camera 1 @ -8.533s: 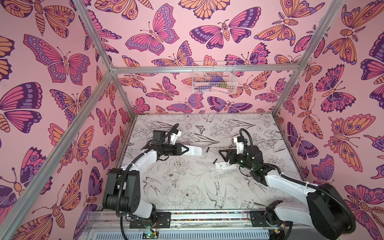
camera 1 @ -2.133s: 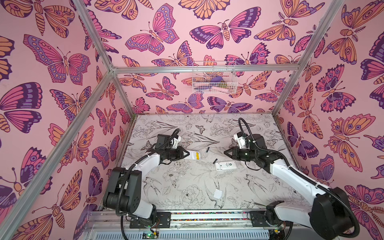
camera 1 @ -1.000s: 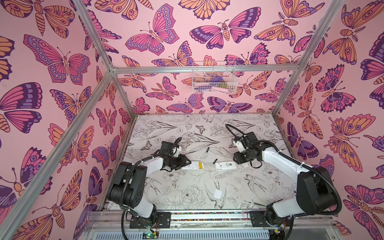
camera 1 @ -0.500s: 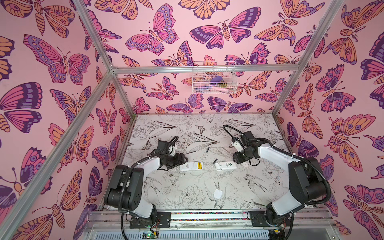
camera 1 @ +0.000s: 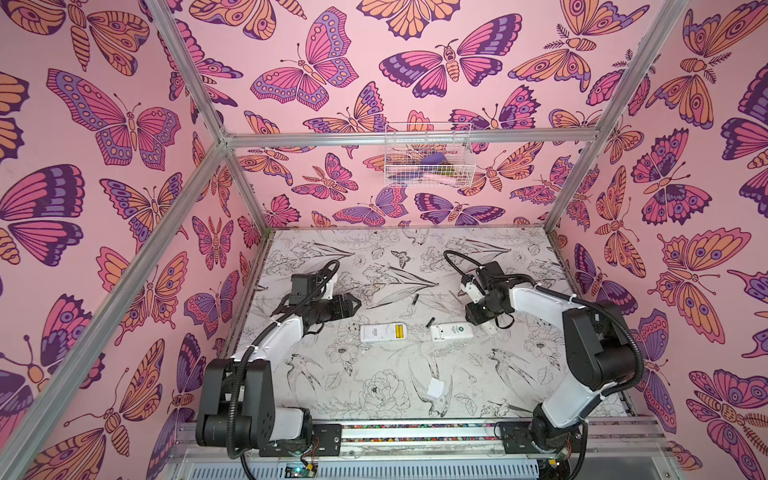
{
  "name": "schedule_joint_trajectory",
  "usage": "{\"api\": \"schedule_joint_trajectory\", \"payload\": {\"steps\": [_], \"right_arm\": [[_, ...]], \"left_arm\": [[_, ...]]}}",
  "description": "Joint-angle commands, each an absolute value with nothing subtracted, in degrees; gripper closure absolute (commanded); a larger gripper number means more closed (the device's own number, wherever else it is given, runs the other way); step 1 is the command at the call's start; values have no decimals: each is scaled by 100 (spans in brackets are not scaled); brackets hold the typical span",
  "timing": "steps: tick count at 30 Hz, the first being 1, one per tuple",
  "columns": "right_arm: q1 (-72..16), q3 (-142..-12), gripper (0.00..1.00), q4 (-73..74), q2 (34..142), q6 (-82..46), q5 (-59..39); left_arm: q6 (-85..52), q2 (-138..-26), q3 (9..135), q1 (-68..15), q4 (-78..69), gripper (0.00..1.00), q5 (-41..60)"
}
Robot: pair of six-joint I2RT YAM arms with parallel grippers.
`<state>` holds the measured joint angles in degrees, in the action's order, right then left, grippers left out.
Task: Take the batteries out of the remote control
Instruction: 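Move the right gripper to the clear-handled screwdriver and grasp its handle, then lift the screwdriver with the right gripper toward the left gripper while the left approaches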
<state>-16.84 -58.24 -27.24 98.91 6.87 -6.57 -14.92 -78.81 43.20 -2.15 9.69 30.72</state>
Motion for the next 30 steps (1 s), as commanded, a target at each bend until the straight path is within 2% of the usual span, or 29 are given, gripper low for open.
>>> {"api": "schedule_joint_trajectory", "payload": {"steps": [1,15,25,30], "right_arm": [[-1652,-5825,63,-2626,9967,892,-571],[-1646,-5794,79,-2365,10033,822,-560],[-1649,-5826,74,-2190,10401,773,-506],[-1650,-5879,91,-2210,10280,818,-564]], "left_arm": [[-1140,-7779,4569,-158,1320,19,2738],[-628,-7763,4930,-114,1554,4,2850],[-172,-7649,5421,-103,2050,0,2571],[30,-7646,5877,-105,2417,0,2522]]}}
